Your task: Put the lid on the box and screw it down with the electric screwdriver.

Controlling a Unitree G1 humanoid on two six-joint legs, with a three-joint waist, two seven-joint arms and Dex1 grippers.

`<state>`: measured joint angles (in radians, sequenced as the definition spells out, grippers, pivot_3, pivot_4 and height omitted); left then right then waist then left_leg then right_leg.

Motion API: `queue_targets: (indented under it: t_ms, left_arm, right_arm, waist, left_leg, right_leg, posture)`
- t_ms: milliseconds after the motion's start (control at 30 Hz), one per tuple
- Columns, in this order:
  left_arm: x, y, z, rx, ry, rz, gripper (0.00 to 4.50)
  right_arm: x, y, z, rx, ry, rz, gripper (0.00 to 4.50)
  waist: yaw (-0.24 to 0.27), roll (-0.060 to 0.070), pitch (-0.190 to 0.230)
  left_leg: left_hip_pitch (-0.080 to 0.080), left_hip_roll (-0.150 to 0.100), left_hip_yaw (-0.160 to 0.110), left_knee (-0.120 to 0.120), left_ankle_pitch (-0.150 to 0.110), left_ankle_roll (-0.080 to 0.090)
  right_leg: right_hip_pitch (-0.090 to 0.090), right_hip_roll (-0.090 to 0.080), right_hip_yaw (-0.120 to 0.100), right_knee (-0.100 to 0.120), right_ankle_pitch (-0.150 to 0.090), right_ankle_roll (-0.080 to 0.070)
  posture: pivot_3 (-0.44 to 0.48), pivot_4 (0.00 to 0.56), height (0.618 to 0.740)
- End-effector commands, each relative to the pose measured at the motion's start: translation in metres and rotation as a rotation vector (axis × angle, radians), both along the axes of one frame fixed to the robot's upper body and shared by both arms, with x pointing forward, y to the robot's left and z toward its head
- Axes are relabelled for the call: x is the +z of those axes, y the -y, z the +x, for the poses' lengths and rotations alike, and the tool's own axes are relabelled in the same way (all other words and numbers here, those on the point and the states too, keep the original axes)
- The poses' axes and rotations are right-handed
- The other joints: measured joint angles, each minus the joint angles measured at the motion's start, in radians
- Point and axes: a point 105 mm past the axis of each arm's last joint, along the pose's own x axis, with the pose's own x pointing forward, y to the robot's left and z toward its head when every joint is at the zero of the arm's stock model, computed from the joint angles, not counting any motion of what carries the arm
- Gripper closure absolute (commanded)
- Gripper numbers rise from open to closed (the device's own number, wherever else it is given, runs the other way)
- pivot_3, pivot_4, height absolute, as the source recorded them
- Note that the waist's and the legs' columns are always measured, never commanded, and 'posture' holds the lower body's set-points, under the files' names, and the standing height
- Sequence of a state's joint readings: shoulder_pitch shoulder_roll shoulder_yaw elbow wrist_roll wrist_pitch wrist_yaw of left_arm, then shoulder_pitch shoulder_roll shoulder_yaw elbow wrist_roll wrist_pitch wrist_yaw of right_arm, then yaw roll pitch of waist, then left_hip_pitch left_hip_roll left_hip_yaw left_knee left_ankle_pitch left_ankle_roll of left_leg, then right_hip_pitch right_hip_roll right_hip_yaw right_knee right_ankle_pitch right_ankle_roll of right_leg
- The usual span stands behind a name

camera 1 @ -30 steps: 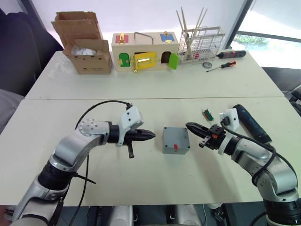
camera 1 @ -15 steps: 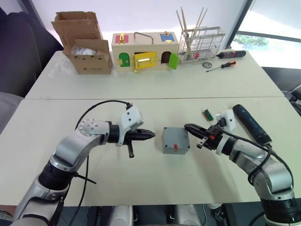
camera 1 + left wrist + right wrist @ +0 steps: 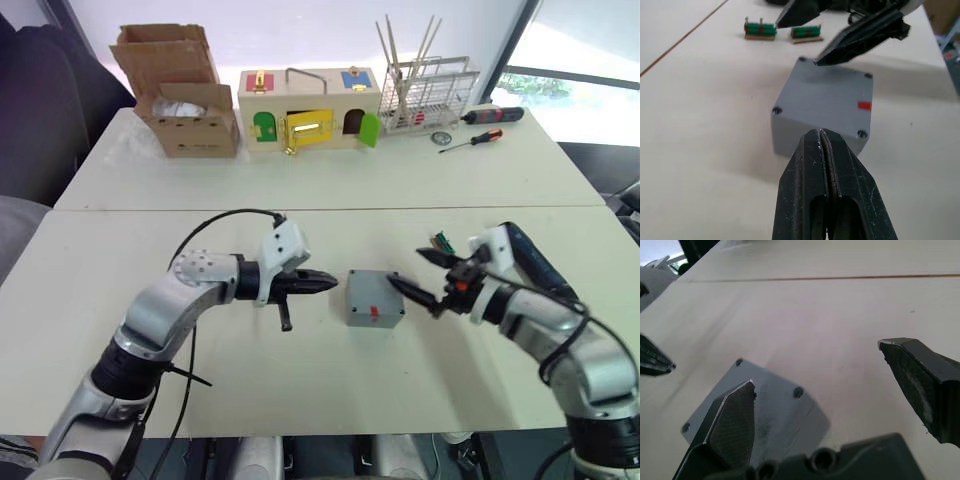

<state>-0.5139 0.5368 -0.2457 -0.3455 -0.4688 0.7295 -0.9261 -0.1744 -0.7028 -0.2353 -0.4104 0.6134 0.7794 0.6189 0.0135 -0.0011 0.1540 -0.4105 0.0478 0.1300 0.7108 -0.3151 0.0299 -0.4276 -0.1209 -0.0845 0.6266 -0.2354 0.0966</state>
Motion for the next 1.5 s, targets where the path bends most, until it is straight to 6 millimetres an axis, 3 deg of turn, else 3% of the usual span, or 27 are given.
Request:
queue_targets:
  t_ms: [33, 133, 200, 300, 433, 567, 700, 867, 1033, 1300, 1500]
  left_arm:
    - [0.025, 0.009, -0.013, -0.097, 0.077, -0.044, 4.5]
    - [0.027, 0.018, -0.026, -0.187, 0.11, -0.024, 4.5]
    - [0.027, 0.024, -0.034, -0.24, 0.13, -0.008, 4.5]
    - [0.023, 0.027, -0.043, -0.291, 0.156, 0.026, 4.5]
    - [0.014, 0.028, -0.048, -0.312, 0.181, 0.08, 4.5]
    - [0.011, 0.027, -0.048, -0.284, 0.184, 0.096, 4.5]
    - [0.011, 0.024, -0.05, -0.245, 0.191, 0.104, 4.5]
    - [0.01, 0.021, -0.051, -0.193, 0.176, 0.105, 4.5]
    - [0.009, 0.018, -0.054, -0.143, 0.152, 0.098, 4.5]
    - [0.008, 0.014, -0.06, -0.09, 0.129, 0.104, 4.5]
    - [0.007, 0.012, -0.061, -0.058, 0.112, 0.106, 4.5]
  right_arm:
    - [0.046, 0.044, 0.005, -0.112, 0.019, -0.106, 0.03]
    - [0.074, 0.087, 0.013, -0.223, 0.004, -0.221, 0.03]
    - [0.081, 0.107, 0.013, -0.252, -0.062, -0.269, 0.03]
    - [0.08, 0.137, 0.015, -0.33, -0.184, -0.329, 0.03]
    - [0.057, 0.169, 0.002, -0.353, -0.452, -0.365, 0.03]
    - [0.033, 0.171, -0.007, -0.247, -0.654, -0.368, 0.03]
    - [0.012, 0.183, -0.002, -0.232, -0.749, -0.428, 0.03]
    - [0.001, 0.191, 0.012, -0.253, -0.783, -0.448, 0.03]
    - [-0.009, 0.186, 0.024, -0.25, -0.795, -0.451, 0.03]
    - [-0.031, 0.184, 0.028, -0.242, -0.847, -0.529, 0.03]
    - [-0.039, 0.174, 0.037, -0.23, -0.831, -0.537, 1.74]
  waist:
    - [-0.001, 0.001, 0.001]
    - [-0.001, 0.001, 0.002]
    - [-0.002, 0.002, 0.002]
    - [-0.004, 0.002, 0.002]
    - [-0.009, 0.003, 0.002]
    - [-0.014, 0.004, 0.003]
    - [-0.025, 0.006, 0.004]
    - [-0.03, 0.006, 0.005]
    - [-0.024, 0.007, 0.005]
    - [-0.028, 0.007, 0.005]
    - [-0.03, 0.007, 0.005]
  left_leg:
    - [0.0, 0.0, 0.0, 0.0, 0.0, 0.001]
    - [0.0, 0.0, 0.0, -0.001, -0.001, 0.002]
    - [0.0, -0.001, 0.001, -0.002, -0.001, 0.002]
    - [0.0, -0.001, 0.001, -0.003, -0.001, 0.002]
    - [0.0, 0.0, 0.003, -0.004, -0.001, 0.002]
    - [0.0, 0.0, 0.003, -0.005, -0.001, 0.001]
    - [0.0, -0.001, 0.004, -0.006, 0.002, -0.004]
    - [0.001, -0.001, 0.004, -0.007, 0.005, -0.008]
    - [0.001, -0.001, 0.004, -0.01, 0.007, -0.011]
    - [0.001, -0.001, 0.004, -0.01, 0.008, -0.014]
    - [0.002, -0.001, 0.004, -0.01, 0.009, -0.015]
  right_leg:
    - [0.0, 0.0, 0.0, 0.0, 0.0, 0.0]
    - [0.0, 0.0, 0.0, -0.001, 0.0, 0.0]
    - [0.0, 0.0, 0.0, -0.002, 0.0, 0.0]
    - [-0.001, 0.001, 0.0, -0.004, 0.0, 0.0]
    - [-0.001, 0.001, 0.001, -0.008, 0.0, -0.001]
    - [-0.001, 0.001, 0.001, -0.01, 0.001, -0.001]
    - [-0.001, 0.001, 0.001, -0.01, 0.001, -0.001]
    - [-0.001, 0.001, 0.001, -0.01, 0.003, 0.002]
    - [-0.001, 0.002, 0.001, -0.009, 0.003, 0.003]
    - [-0.001, 0.002, 0.0, -0.008, 0.003, 0.004]
    - [0.0, 0.003, 0.0, -0.007, 0.003, 0.004]
  posture:
    - [0.0, 0.15, 0.728]
    - [0.0, 0.15, 0.728]
    - [0.0, 0.15, 0.728]
    - [0.0, 0.15, 0.728]
    - [0.0, 0.15, 0.728]
    - [0.0, 0.15, 0.728]
    - [0.0, 0.15, 0.728]
    - [0.0, 0.15, 0.728]
    - [0.0, 0.15, 0.728]
    - [0.0, 0.15, 0.728]
    - [0.0, 0.15, 0.728]
